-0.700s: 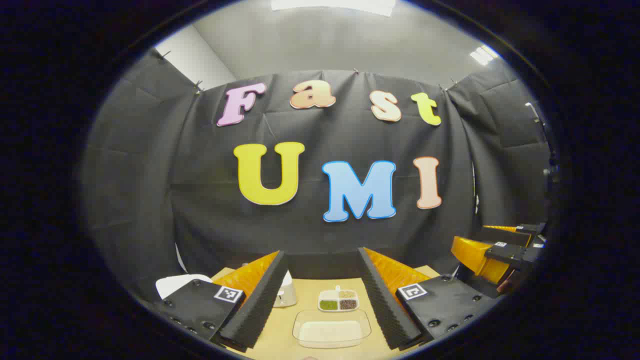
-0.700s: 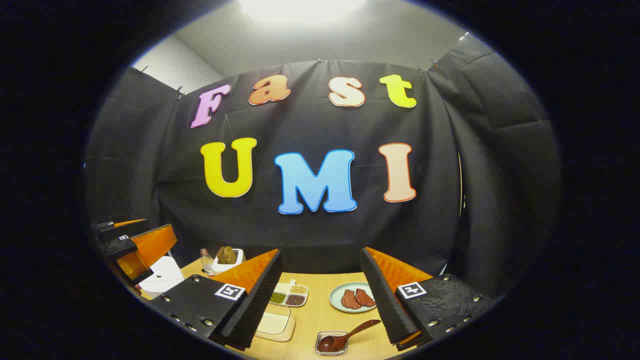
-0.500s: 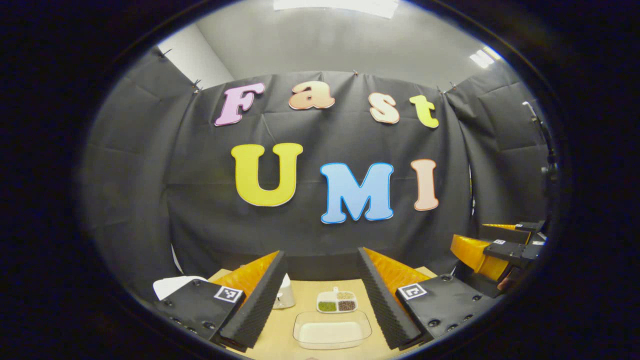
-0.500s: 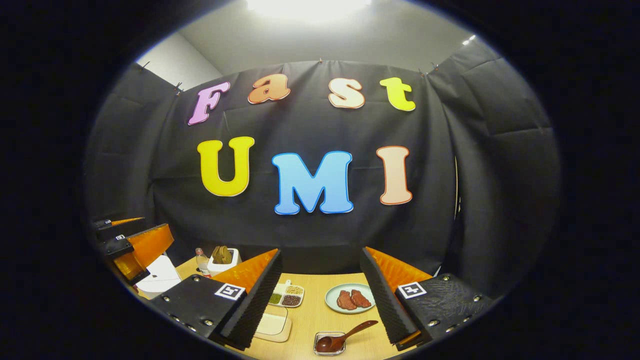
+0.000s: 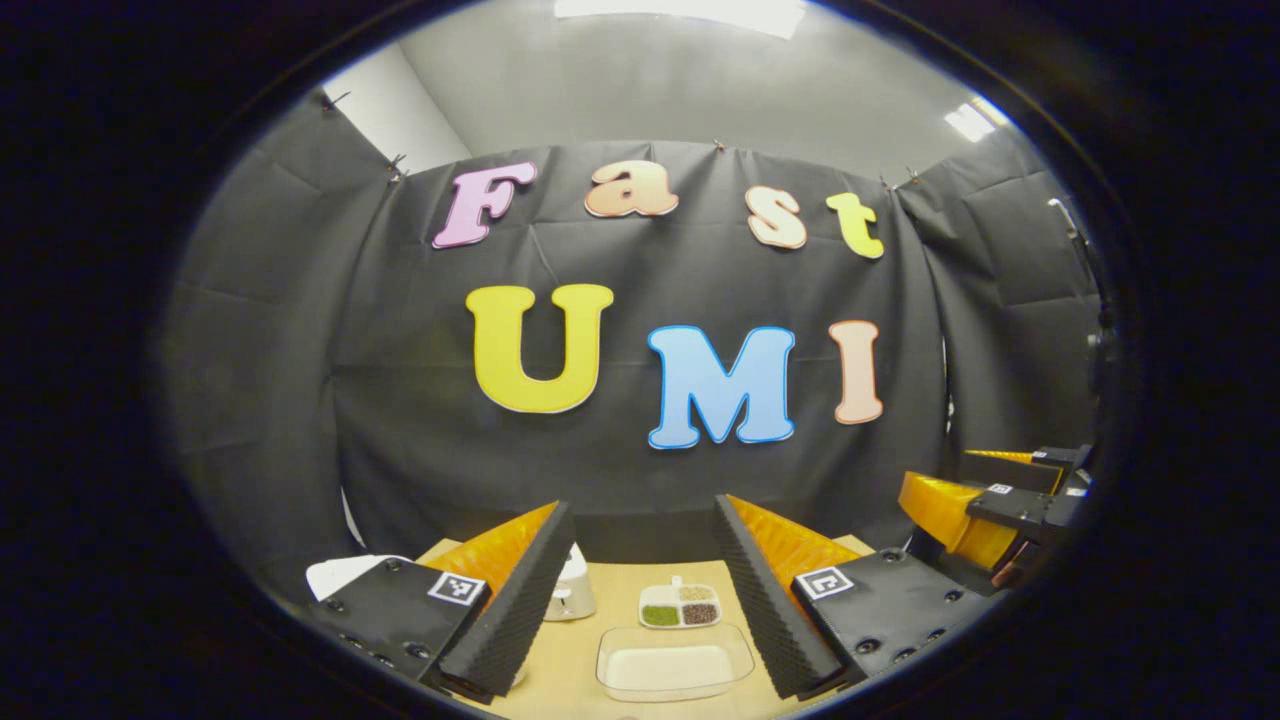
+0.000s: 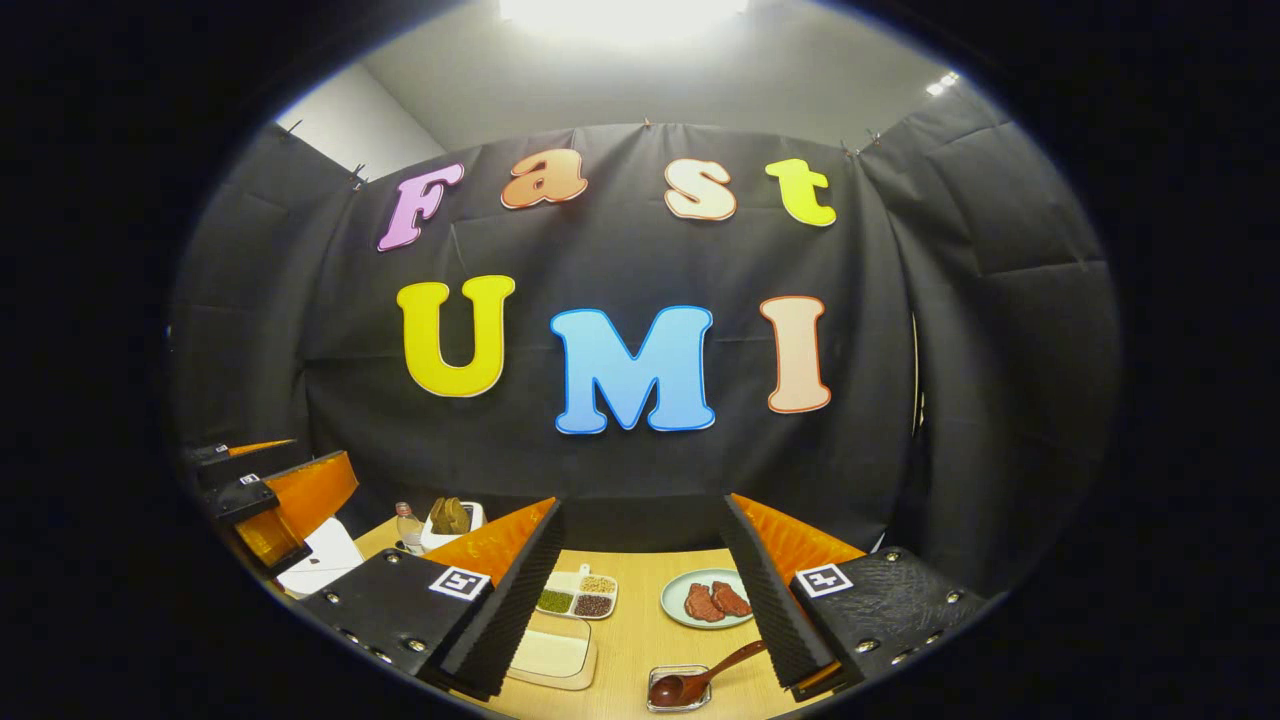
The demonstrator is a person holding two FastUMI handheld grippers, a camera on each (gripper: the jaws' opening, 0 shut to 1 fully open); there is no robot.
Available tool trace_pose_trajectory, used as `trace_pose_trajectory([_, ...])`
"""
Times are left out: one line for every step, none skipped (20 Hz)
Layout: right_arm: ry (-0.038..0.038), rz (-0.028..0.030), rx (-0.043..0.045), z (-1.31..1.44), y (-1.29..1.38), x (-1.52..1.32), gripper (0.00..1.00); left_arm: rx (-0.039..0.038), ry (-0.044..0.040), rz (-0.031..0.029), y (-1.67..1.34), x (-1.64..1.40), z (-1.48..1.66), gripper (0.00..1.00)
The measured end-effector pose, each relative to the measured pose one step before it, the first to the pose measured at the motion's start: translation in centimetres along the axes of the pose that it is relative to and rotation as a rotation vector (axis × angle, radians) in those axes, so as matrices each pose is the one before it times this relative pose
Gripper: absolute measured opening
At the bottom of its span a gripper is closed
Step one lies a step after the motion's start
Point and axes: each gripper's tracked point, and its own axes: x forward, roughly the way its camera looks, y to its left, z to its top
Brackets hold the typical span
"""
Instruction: Close the left gripper, press the button to open the rice cooker; take a wooden spoon from the chopstick holder with the right hand, scoop a spoonful of rice and pour it into the rice cooker, then put the wooden spoon back into the chopstick holder.
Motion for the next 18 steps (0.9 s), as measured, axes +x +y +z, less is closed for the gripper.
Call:
trace_pose_trajectory([0.00060,0.00453,-0.00663,-0.033,0.206,0.190,0.95,-0.00017,0.00142,0.00462,0.167,0.047,-0.140,0.97])
trace_pose_trajectory([0.00028,0.00360,-0.00493,0.060,0.178,0.078,0.95,-0.00023,0.00004,0.00538,0.336,0.025,-0.056,0.97])
trace_pose_trajectory([0.00104,0.00271,-0.00442,-0.036,0.146,0.131,0.95,0.00098,0.00258,0.00445,0.321,0.047,-0.117,0.97])
trace_pose_trajectory([-0.00268,0.00169,-0.00276,0.047,0.127,0.115,0.95,0.00162,0.00128,0.00699,0.356,-0.024,-0.038,0.96])
trace_pose_trajectory([-0.00024,0.00020,-0.00164,-0.033,0.024,0.083,0.95,0.00198,0.00094,0.00576,0.322,0.064,-0.145,0.97])
trace_pose_trajectory([0.00186,0.00584,0.00066,-0.046,0.279,0.179,0.95,0.00303,0.00131,0.00780,0.400,0.072,-0.024,0.97])
trace_pose_trajectory([0.00280,0.00657,-0.00097,-0.071,0.339,0.127,0.95,0.00285,0.00087,0.00801,0.580,0.128,-0.164,0.97])
trace_pose_trajectory([0.00210,0.00741,-0.00096,-0.017,0.323,0.122,0.95,0.00058,0.00678,0.00837,0.651,0.076,-0.242,0.97])
trace_pose_trajectory([0.00126,0.00597,-0.00074,-0.051,0.235,0.093,0.95,-0.00166,0.00815,0.00872,0.665,0.050,-0.277,0.97])
trace_pose_trajectory([0.00108,0.00622,-0.00159,-0.016,0.271,0.044,0.95,-0.00391,0.01161,0.01238,0.865,0.240,-0.524,0.97])
trace_pose_trajectory([0.00099,0.00368,-0.00387,-0.101,0.248,0.016,0.95,-0.00290,0.00841,0.01437,0.883,0.143,-0.363,0.97])
trace_pose_trajectory([0.00266,0.00435,-0.00490,-0.081,0.274,0.125,0.95,-0.00558,0.01434,0.01645,1.145,0.176,-0.676,0.92])
trace_pose_trajectory([0.00440,0.00385,-0.00413,-0.241,0.225,0.029,0.95,-0.00738,0.01602,0.01146,1.040,0.196,-0.541,0.88])
trace_pose_trajectory([0.00720,0.00591,-0.00437,-0.203,0.251,0.095,0.95,-0.01021,0.02816,0.01562,1.009,0.238,-1.083,0.76])
trace_pose_trajectory([0.00721,0.00948,-0.00360,-0.172,0.379,0.196,0.95,-0.00804,0.03463,0.03777,1.645,0.452,-1.049,0.68])
trace_pose_trajectory([0.00402,0.00812,-0.00332,-0.094,0.282,0.058,0.95,-0.01384,0.03505,0.02912,1.628,0.782,-1.085,0.50])
trace_pose_trajectory([0.00192,0.00426,-0.00326,-0.115,0.151,0.083,0.95,-0.02306,0.03974,0.02349,1.733,0.018,-1.399,0.31])
trace_pose_trajectory([0.00437,0.00430,-0.00391,-0.128,0.163,0.103,0.95,-0.02944,0.04932,-0.00466,0.906,1.088,-1.864,0.13])
